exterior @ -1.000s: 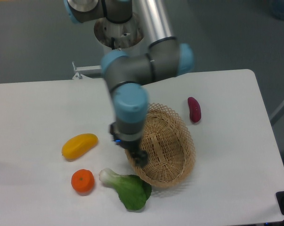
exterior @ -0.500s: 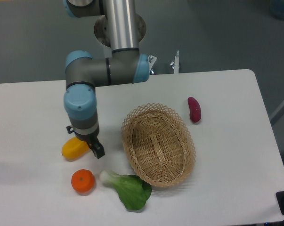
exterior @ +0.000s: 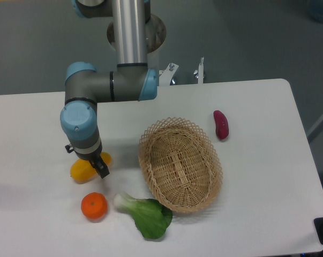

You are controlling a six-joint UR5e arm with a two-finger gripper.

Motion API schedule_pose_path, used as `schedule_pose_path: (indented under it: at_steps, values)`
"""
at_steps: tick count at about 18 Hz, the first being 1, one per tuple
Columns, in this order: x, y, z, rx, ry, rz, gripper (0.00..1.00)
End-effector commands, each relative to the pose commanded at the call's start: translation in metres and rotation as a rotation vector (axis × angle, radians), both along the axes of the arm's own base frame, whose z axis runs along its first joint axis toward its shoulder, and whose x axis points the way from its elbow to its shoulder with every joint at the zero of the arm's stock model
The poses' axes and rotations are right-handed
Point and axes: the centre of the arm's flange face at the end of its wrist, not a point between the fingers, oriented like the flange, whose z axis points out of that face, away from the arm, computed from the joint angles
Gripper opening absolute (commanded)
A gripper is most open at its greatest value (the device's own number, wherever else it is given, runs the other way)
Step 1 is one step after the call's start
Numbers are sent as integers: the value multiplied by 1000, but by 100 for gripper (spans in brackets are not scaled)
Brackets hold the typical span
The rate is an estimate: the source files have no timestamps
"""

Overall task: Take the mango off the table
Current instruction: 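Lower the gripper onto the yellow mango and close on it, then lift the mango and carry it over the basket toward the sweet potato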

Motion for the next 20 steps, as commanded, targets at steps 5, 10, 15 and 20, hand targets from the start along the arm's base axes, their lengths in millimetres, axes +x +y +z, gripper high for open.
schedule_pose_path:
  at_steps: [5,10,15,20]
  values:
    - [0,1,2,3,5,50,61]
    - [-2,3,17,26,13,57,34]
    - [-26,-5,49,74,30,98,33]
    - [-77,-25,79,113,56,188,35]
